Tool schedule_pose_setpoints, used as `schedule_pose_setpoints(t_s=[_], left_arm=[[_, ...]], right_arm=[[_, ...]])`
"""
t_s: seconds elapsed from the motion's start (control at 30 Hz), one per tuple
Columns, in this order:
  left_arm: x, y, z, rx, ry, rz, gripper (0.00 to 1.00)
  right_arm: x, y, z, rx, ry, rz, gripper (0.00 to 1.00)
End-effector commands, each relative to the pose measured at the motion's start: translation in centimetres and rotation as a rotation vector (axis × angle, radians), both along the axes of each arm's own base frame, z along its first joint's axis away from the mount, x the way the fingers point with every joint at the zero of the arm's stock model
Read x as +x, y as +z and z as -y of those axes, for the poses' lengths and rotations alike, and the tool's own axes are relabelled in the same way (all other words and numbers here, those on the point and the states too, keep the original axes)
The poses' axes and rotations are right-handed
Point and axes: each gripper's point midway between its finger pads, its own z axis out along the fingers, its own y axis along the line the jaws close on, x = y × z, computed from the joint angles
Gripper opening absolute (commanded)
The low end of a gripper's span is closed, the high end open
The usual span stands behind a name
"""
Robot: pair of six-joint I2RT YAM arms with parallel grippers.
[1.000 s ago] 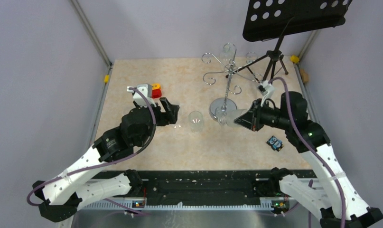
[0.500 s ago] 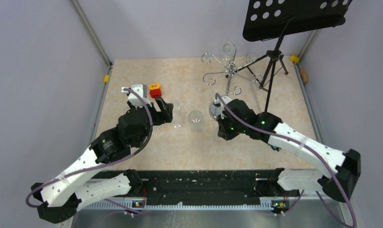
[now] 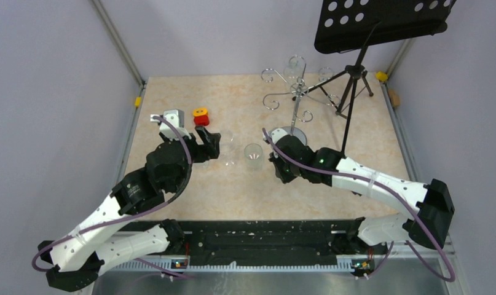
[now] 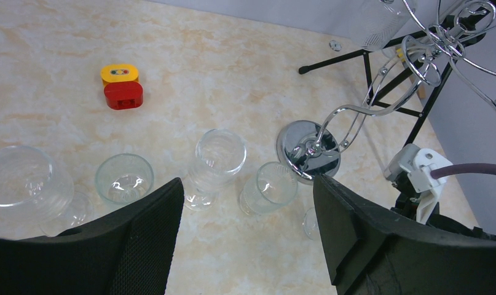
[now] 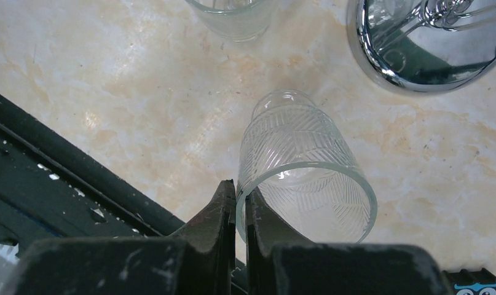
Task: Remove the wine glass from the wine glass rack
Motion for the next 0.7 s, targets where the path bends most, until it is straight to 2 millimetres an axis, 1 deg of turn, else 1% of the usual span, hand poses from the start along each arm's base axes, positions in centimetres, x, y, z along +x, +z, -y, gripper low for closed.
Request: schedule_pose_setpoints(t_s=[0.0, 0.3, 0.53, 0.67], left_arm=[[0.0, 1.1, -0.3, -0.014, 0.006, 0.024, 0.80], [-0.1, 1.0, -0.3, -0.019, 0.004, 0.022, 0.80], [-0.1, 1.1, -0.3, -0.025, 0.002, 0.022, 0.80], [-0.1, 1.1, -0.3, -0.025, 0.002, 0.023, 0.80]], right_arm=[[1.3, 0.1, -1.2, 0.017, -0.002, 0.077, 0.00], [1.7, -1.6, -1.2, -0.016, -0.008, 0.091, 0.01], [2.5, -2.1, -0.9, -0.047, -0.016, 0.132, 0.04], [2.8, -2.2, -1.1, -0.062, -0.005, 0.140, 0.07]])
